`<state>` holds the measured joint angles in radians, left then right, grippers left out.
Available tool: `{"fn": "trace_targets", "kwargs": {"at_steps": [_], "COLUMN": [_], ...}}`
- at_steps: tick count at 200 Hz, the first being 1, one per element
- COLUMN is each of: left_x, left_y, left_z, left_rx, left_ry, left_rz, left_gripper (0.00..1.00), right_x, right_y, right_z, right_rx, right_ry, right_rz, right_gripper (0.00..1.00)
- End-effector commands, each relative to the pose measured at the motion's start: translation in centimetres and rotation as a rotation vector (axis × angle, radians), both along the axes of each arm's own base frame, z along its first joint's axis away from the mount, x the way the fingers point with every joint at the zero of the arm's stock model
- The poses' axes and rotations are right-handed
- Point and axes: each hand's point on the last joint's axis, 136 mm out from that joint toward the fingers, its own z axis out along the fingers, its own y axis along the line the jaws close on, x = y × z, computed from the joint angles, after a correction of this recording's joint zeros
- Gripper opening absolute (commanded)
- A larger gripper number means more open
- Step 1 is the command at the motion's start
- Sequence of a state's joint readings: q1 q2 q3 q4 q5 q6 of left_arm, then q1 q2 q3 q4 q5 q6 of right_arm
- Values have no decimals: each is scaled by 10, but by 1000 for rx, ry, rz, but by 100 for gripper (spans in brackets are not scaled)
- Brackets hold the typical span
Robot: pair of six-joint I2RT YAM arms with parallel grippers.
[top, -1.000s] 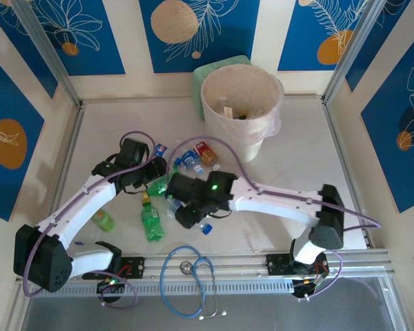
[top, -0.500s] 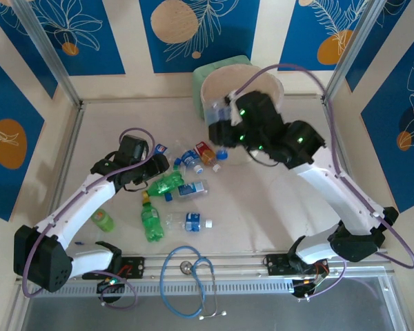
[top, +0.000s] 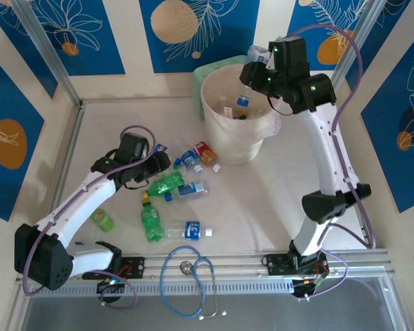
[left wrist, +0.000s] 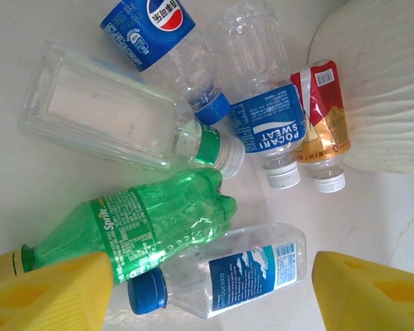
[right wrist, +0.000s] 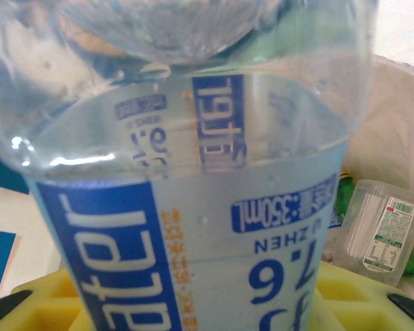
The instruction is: Put the plastic bottles in the bin
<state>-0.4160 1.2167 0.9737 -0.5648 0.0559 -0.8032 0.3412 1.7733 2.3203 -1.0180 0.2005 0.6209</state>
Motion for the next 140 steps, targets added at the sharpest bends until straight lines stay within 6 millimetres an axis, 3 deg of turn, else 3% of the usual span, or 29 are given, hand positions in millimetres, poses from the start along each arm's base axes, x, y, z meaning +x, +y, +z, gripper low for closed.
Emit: {"fn": "trace_targets", "kwargs": {"at_steps": [1,81,95,122,140], "left_x": [0,1,1,-1,-2], "left_y": [-10,-20,-23,-28,-33], "left_z": [5,3,3,4,7], "left_rx": [-4,25,35,51,56], "left_ry": [-7,-11,-14,-27,-45], "left_rz": [-47,-102,-117,-153,-188], "left_gripper": [75,75,75,76,76], "right_x": [3,32,34,36,36], "right_y": [7,24,29,37,38], "right_z": [1,-43,-51,-65,-67], "right_rx": [63,49,45,34,23], "right_ry": [28,131,148,183,187], "right_rz": [39,64,75,94,99], "right_gripper": [45,48,53,73,78]}}
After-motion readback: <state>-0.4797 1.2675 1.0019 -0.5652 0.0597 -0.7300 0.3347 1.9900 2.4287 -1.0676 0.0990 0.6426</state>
